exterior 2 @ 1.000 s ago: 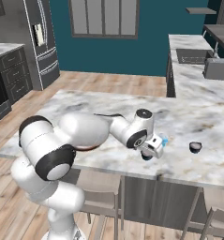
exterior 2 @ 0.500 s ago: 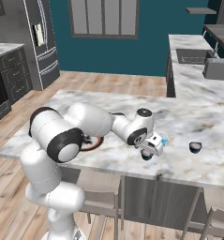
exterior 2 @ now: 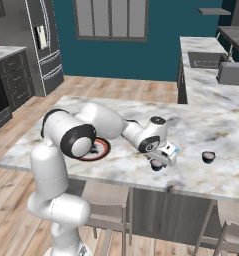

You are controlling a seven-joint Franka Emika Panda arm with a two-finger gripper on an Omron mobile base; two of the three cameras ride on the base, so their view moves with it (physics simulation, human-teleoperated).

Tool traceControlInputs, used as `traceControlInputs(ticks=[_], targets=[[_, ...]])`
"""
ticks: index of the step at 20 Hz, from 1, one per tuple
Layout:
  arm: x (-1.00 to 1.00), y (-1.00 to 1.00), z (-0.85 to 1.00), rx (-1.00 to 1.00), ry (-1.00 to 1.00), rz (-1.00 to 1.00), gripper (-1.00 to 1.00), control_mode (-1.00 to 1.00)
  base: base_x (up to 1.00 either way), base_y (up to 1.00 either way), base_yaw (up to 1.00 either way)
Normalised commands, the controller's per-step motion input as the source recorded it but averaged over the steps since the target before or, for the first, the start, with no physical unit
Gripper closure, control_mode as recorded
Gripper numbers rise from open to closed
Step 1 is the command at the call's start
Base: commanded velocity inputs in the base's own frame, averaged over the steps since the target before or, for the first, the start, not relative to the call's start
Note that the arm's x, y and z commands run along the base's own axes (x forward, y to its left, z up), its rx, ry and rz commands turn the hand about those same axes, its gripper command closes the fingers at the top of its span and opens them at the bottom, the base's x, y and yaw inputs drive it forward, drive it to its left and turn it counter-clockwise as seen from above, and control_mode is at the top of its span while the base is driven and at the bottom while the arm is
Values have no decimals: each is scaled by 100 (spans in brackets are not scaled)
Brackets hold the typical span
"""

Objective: Place two yogurt containers on each plate.

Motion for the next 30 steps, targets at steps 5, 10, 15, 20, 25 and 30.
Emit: traceControlInputs(ticks=[5, 10, 15, 20, 25, 30], targets=[[14, -9, -25, 0, 0, 0, -100, -100, 0, 0, 0], [18, 0, -14, 2, 0, 0, -100, -100, 0, 0, 0], [2, -1, -13, 3, 0, 0, -100, -100, 0, 0, 0], [-9, 0, -5, 2, 0, 0, -100, -100, 0, 0, 0], [-11, 1, 0, 1, 0, 0, -100, -100, 0, 0, 0], [-11, 11, -1, 0, 0, 0, -100, -100, 0, 0, 0]])
